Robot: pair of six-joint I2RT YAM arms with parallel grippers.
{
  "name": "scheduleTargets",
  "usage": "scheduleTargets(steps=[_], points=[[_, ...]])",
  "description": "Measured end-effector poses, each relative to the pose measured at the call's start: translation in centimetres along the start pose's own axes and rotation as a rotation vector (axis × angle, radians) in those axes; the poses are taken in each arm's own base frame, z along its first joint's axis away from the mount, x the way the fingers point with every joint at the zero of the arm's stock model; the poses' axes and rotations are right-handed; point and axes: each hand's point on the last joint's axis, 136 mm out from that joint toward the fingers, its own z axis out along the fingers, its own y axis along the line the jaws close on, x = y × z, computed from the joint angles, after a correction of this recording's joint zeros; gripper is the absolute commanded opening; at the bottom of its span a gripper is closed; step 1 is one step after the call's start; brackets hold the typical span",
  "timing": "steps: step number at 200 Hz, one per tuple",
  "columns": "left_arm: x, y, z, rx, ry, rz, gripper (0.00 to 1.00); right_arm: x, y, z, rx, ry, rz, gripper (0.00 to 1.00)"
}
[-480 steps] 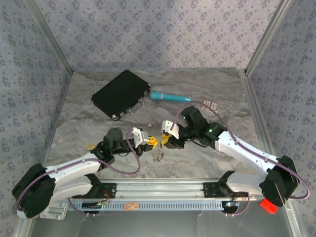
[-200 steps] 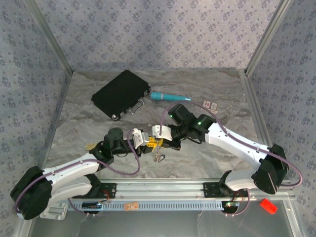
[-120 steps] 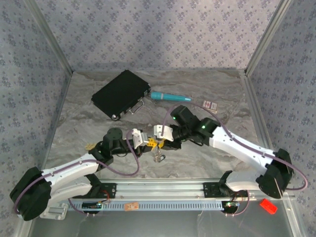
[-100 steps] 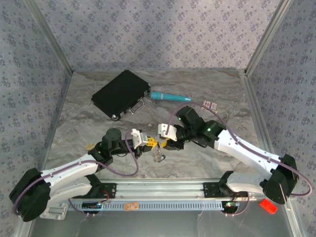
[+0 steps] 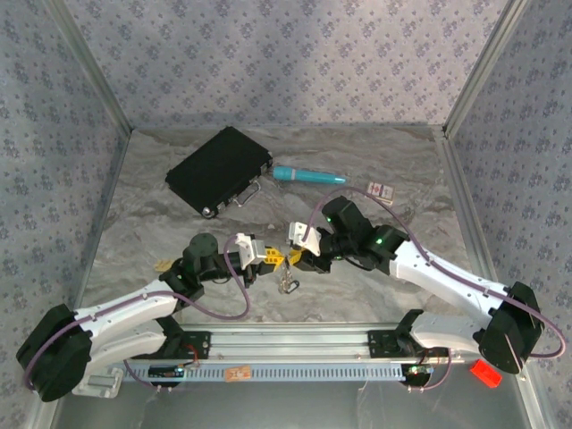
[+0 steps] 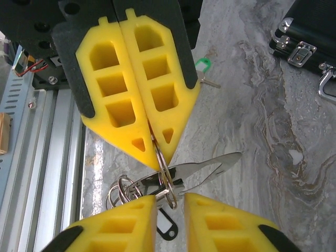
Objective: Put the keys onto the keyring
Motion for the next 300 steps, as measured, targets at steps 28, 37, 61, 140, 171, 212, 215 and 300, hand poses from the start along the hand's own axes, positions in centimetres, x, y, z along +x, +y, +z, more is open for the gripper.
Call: scheduleTargets(steps=[28,37,61,140,171,212,215,300], points=[[0.0,0.0,0.0,0.000,-0.001,0.001,0.00,-0.1,0.0,0.0,0.000,-0.003,0.008,0.02],[0.0,0.0,0.0,0.000,-0.002,0.001,0.00,-0.1,0.0,0.0,-0.002,-0.005,0.009,0.00],[-0.1,0.0,0.0,0.000,-0.002,0.001,0.00,0.2,-0.1,0.2,-0.005,0.004,0.015,0.00],[0.0,0.0,0.1,0.000,-0.001,0.001,0.00,0.8,-0.2,0.9,-0.025,0.014,0.037,0.25],[-0.2,0.1,0.2,-0.001,-0.011,0.007,0.00,0.0,-0.1,0.2,-0.015,-0.028,0.018,0.25],[-0.1,0.1,0.2,-0.001,-0.009,0.006,0.00,-0.8,-0.2,0.2,-0.018,-0.065,0.008,0.18],[-0.1,0.2,0.2,-0.001,-0.010,0.006,0.00,-0.9,-0.2,0.2,-0.018,-0.067,0.007,0.17],[0.5,0.6,0.2,-0.028,0.017,-0.004,0.23,0.0,-0.1,0.7,-0.032,-0.023,0.012,0.00]])
